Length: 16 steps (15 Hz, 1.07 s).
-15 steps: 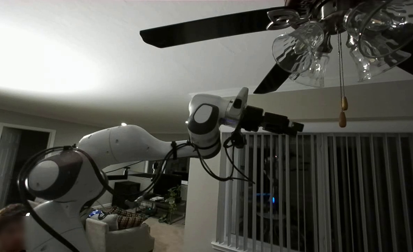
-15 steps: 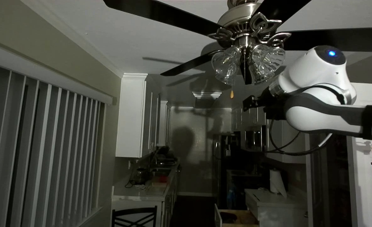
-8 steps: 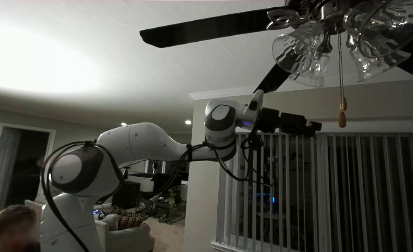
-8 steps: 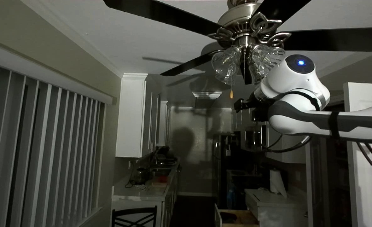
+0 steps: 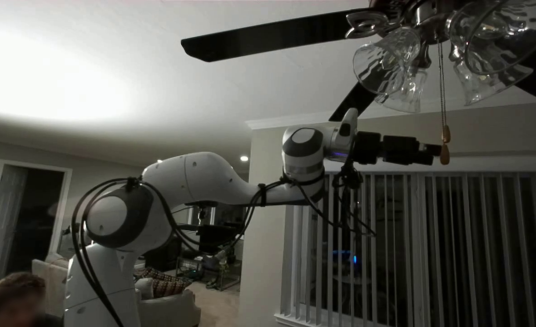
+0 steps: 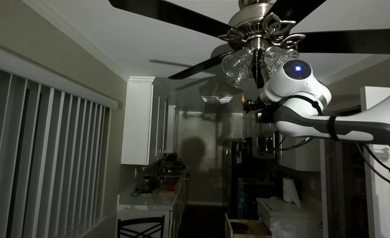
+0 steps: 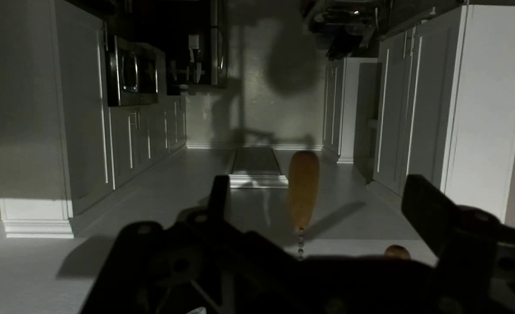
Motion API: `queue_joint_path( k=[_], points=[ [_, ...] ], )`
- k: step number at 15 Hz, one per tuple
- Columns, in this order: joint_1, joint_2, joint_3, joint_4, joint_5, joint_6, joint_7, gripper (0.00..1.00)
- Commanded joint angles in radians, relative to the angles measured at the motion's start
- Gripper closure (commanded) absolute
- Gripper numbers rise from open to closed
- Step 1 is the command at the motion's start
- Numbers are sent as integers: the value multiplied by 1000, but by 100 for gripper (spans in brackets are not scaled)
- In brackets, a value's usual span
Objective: Pull the longer cord of the ceiling lamp
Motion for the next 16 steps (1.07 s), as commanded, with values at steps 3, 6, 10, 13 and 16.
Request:
queue_joint_path(
  k=[3, 6, 10, 13, 16],
  points=[
    [100, 115, -53, 106, -157, -91, 103, 32],
    [207, 147, -124, 123, -217, -133, 135, 54],
    [351, 165, -231, 129, -261, -162, 155, 78],
    [423, 161, -290, 123, -269, -157, 158, 95],
    [464, 157, -325, 122, -270, -153, 159, 98]
  ],
)
